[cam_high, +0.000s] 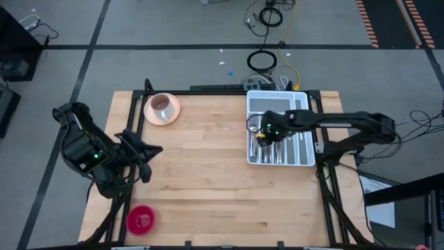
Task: Sort silverware
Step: Return to Home Position
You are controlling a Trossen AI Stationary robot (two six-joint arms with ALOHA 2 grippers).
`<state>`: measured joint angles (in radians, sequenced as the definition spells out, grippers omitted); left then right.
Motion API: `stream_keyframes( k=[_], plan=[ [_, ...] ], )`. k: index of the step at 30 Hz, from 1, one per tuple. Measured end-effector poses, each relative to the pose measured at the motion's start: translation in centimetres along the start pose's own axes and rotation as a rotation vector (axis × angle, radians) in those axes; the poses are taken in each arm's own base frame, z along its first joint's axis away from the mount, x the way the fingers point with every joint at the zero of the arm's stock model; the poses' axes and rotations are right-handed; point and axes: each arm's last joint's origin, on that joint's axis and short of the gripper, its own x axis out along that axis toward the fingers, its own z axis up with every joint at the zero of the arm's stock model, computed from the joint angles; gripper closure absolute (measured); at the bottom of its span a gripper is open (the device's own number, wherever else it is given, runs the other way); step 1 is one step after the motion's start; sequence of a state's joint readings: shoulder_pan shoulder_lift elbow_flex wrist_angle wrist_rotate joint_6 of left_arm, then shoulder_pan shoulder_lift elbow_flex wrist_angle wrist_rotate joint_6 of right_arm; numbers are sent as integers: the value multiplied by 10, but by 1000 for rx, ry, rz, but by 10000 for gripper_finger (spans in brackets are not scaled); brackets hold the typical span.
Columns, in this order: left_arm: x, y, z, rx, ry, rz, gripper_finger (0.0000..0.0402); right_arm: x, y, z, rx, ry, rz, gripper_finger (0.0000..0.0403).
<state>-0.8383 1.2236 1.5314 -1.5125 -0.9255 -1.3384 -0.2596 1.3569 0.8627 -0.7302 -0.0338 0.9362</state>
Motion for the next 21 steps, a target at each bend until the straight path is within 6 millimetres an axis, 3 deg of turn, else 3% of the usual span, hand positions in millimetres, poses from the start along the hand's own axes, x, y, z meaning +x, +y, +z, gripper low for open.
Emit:
stream_keyframes(
  k=[5,9,15,21],
  plan=[
    [-1,1,7,-30,-201,33,377,-53,0,-13,-318,-130,230,252],
    [-8,14,14,-58,-243,30,377,-108,-13,-32,-457,-283,459,252],
    [-22,35,30,-92,-274,-54,377,-180,-48,-61,-452,-574,818,252],
    [-41,53,50,-77,-337,-165,377,-230,-94,-87,-260,-795,1141,252]
  ],
)
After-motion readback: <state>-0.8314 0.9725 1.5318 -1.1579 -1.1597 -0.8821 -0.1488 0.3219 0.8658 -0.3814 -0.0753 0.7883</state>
